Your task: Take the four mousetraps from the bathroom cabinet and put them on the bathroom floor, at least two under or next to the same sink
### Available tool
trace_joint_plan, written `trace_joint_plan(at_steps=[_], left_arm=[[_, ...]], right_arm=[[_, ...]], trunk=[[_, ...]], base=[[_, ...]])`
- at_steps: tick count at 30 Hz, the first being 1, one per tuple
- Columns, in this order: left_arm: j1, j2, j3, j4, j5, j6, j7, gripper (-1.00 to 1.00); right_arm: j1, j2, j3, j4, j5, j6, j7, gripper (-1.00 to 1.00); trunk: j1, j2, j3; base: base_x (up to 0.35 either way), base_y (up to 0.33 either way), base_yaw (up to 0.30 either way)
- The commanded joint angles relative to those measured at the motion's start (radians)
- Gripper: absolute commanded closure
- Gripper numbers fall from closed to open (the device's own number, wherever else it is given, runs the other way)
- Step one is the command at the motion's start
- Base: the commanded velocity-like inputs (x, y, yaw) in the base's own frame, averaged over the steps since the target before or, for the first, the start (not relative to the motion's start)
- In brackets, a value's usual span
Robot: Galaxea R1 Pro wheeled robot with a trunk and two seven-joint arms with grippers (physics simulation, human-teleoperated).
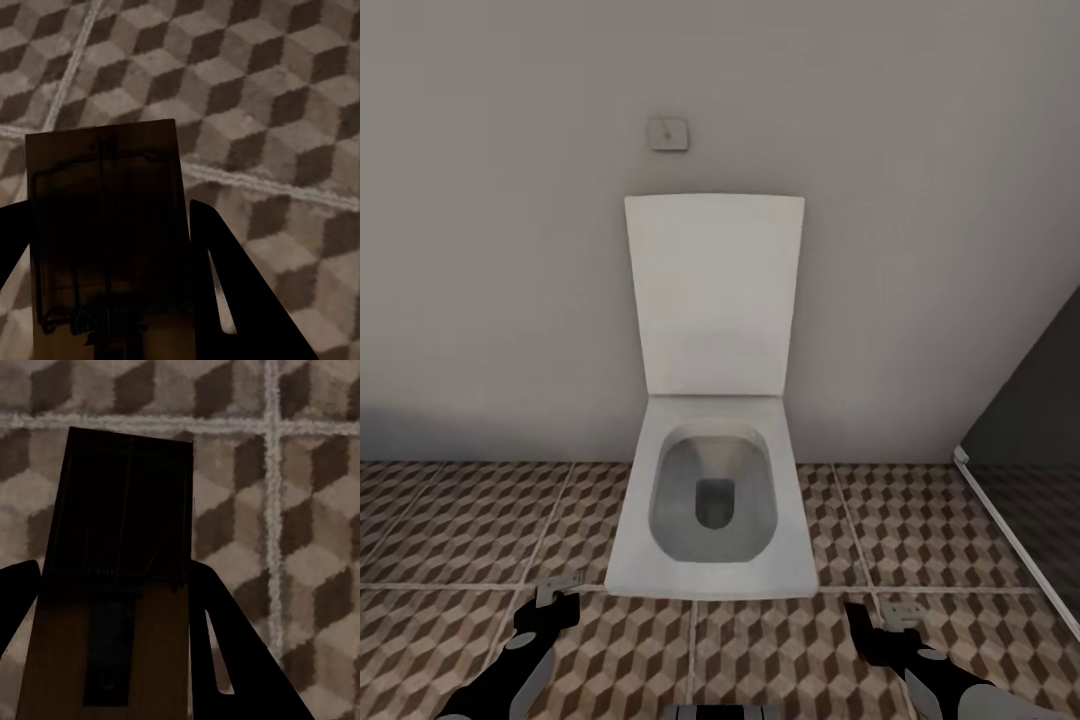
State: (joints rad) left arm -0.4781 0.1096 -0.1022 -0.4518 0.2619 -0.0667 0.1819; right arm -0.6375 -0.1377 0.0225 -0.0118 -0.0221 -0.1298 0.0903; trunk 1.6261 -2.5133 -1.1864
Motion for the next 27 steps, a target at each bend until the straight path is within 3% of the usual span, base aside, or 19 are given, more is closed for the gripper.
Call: trace_joint_plan(at_steps=[1, 27], left_arm=[[-0.001, 0.001, -0.009, 0.000, 0.006, -0.003, 0.010, 1.00], [-0.001, 0.001, -0.011, -0.001, 0.003, -0.003, 0.011, 1.00]], right_arm=[[-0.001, 0.000, 0.002, 0.001, -0.002, -0.004, 0.003, 1.00], [-0.001, 0.000, 0.002, 0.001, -0.002, -0.004, 0.003, 1.00]], trunk=[[0.000, 0.000, -0.001], [0.000, 0.000, -0.001]], base=[[0.063, 0.018, 0.000], [0.055, 0.001, 0.000]])
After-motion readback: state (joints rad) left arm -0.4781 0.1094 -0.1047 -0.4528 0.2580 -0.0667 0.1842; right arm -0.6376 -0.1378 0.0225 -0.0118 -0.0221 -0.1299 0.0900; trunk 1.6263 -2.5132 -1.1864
